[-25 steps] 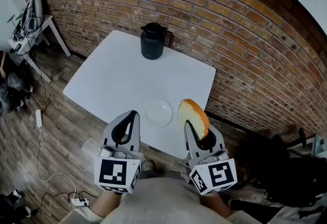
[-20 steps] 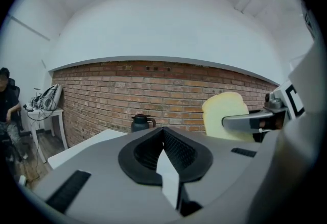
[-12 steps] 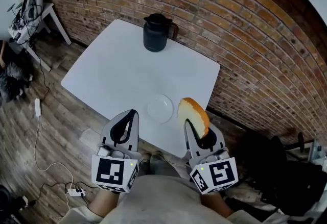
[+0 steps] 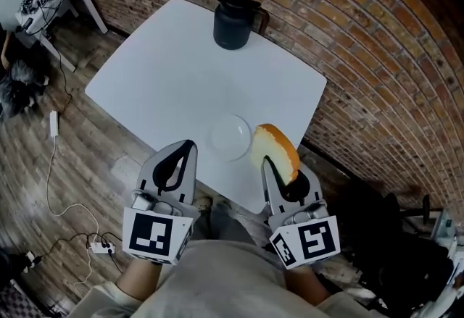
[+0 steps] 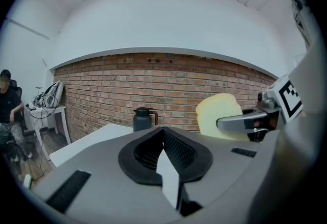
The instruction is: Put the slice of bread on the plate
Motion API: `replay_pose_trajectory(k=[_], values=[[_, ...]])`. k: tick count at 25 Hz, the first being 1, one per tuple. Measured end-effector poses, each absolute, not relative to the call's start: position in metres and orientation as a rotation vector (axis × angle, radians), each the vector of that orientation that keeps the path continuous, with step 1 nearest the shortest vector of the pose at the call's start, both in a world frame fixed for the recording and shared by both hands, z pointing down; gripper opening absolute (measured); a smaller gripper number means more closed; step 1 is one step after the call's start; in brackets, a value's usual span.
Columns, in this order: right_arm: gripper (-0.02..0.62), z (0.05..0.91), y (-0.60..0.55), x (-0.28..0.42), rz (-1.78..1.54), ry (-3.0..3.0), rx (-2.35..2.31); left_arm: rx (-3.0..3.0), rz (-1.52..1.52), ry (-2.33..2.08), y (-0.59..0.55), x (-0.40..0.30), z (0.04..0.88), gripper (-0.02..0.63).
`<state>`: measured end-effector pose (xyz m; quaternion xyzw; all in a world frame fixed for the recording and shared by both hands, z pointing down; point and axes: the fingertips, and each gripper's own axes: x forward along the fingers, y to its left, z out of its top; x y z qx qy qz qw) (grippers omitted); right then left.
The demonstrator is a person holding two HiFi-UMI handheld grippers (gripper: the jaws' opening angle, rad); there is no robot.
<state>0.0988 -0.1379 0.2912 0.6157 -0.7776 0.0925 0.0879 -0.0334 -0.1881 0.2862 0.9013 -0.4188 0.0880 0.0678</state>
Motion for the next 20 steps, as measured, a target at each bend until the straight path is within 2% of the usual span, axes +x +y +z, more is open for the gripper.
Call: replay_pose_trajectory(k=[20], values=[[0.095, 0.373, -0.181, 0.066, 0.403, -2.379, 1.614, 2.691, 0.464, -1.201, -0.194, -0.029, 0.342, 0.011]])
